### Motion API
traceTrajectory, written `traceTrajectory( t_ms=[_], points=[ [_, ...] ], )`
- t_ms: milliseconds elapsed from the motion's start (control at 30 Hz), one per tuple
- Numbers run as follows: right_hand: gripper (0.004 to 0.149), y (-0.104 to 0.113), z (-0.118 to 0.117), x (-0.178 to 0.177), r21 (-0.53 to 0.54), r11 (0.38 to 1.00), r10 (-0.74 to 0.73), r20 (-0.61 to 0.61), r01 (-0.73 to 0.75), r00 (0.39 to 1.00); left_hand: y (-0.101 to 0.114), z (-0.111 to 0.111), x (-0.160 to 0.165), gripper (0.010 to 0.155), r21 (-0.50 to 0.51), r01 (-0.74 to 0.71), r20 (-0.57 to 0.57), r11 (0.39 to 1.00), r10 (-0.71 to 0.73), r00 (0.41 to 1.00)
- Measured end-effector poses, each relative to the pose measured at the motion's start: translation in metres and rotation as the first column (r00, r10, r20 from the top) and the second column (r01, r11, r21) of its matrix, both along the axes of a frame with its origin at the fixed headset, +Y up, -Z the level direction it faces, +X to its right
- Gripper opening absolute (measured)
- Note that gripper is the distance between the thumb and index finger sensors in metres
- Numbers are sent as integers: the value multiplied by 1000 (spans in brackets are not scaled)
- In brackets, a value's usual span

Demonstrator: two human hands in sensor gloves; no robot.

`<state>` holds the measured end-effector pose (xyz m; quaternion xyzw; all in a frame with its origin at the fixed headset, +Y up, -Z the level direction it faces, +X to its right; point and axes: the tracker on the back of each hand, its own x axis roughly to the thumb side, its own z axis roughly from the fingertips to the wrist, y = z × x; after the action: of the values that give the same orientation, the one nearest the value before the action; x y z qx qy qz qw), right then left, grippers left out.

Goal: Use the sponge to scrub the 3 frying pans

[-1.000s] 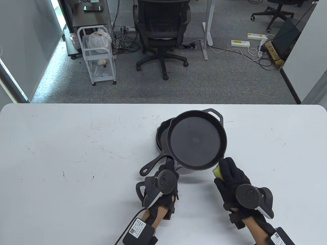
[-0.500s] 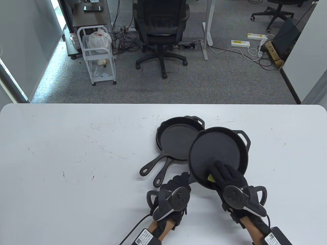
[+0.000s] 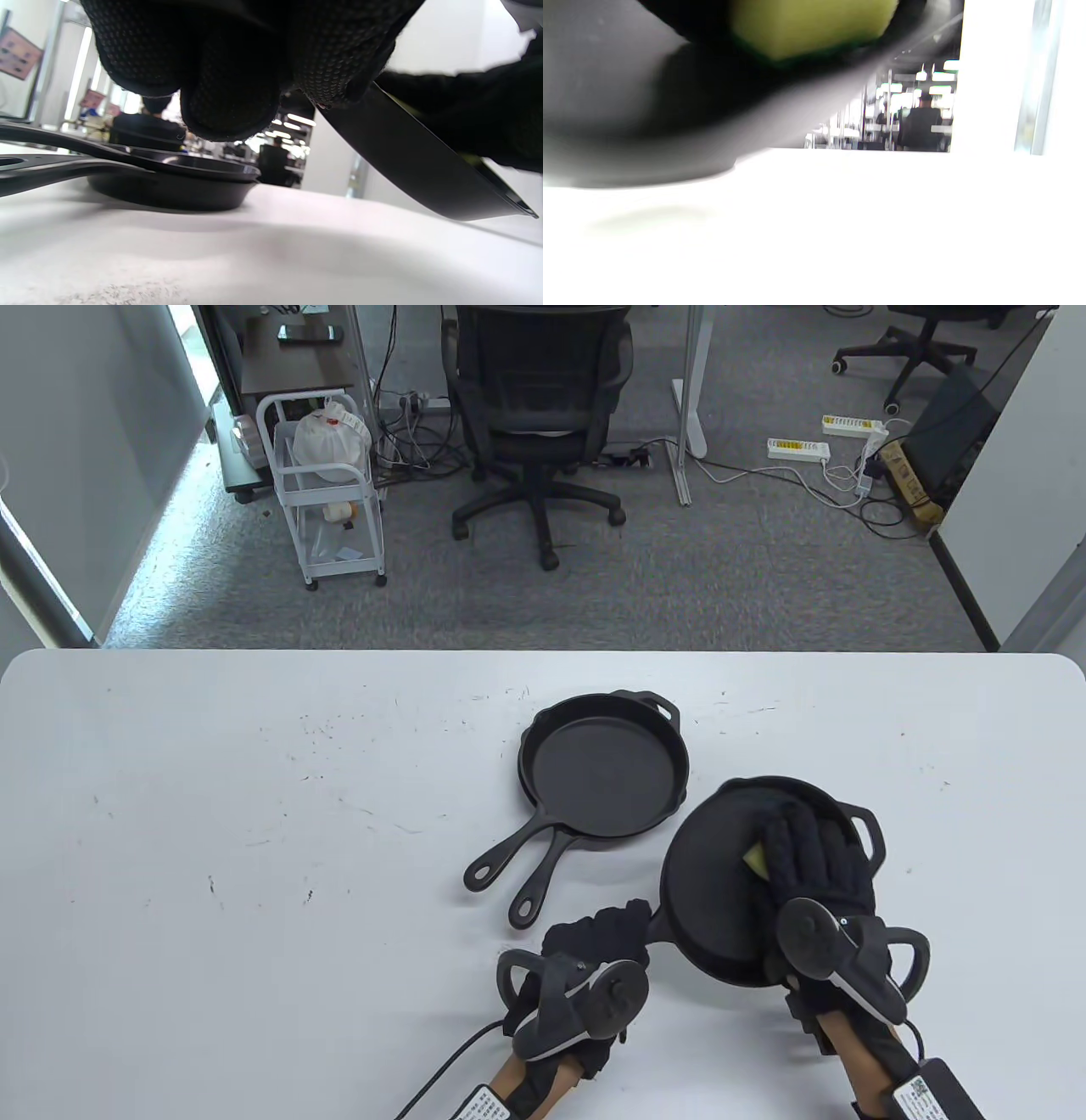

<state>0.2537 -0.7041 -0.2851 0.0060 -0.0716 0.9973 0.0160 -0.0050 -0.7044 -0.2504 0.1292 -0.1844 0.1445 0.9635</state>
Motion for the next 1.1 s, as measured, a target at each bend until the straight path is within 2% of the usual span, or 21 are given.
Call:
traceTrajectory(
  t_ms=[67, 133, 233, 300, 400, 467, 567, 633, 700, 767, 833, 867, 1000, 1100],
  points=[
    [70, -3, 0, -7, -25, 1000, 18, -47, -19, 999, -1, -2, -6, 61, 9, -3, -50, 1000, 4, 999],
    [69, -6, 5, -23, -6, 998, 60, -151, -61, 987, -1, -4, -13, 62, 15, -17, -63, 1000, 18, 998],
    [70, -8, 15, -48, 31, 994, 107, -294, -102, 950, -4, -4, -17, 62, -82, -55, -22, 995, 53, 998],
    [70, -7, 19, -58, 53, 992, 125, -335, -114, 934, -7, -2, -13, 62, -95, -49, -1, 994, 49, 999],
    [70, -5, 19, -56, 55, 997, 75, -320, -60, 944, -3, 1, -4, 62, -117, -32, 61, 993, 39, 997],
    [70, -1, 18, -46, 114, 993, 65, -249, -37, 966, -1, 6, 3, 62, -122, -11, 91, 992, 22, 996],
    [72, 3, 12, -22, 148, 989, 18, -74, -7, 997, 0, 10, 10, 61, -98, 53, 120, 994, -41, 992],
    [74, -1, 6, -7, 99, 994, -41, 47, 37, 998, 2, 10, 8, 61, -83, 37, 79, 996, -30, 996],
    [71, -5, 3, -4, 60, 996, -62, 38, 59, 997, 6, 8, 1, 61, -54, 32, 28, 998, -31, 999],
    [70, -7, 0, -8, -12, 1000, -11, 1, 11, 1000, 7, 5, -9, 61, -26, 7, -36, 1000, -8, 999],
    [68, -9, 3, -21, -56, 997, 48, -79, -53, 996, 6, 3, -17, 61, -3, -20, -86, 1000, 20, 996],
    [67, -10, 6, -32, -69, 995, 65, -174, -78, 983, 5, 2, -19, 61, -13, -45, -95, 999, 43, 995],
    [69, -10, 21, -60, -2, 991, 125, -346, -134, 930, -1, 0, -14, 61, -100, -39, -18, 994, 37, 999],
    [70, -5, 26, -65, 68, 990, 135, -303, -119, 944, -2, 2, -4, 61, -145, -18, 84, 989, 31, 996]
  ],
)
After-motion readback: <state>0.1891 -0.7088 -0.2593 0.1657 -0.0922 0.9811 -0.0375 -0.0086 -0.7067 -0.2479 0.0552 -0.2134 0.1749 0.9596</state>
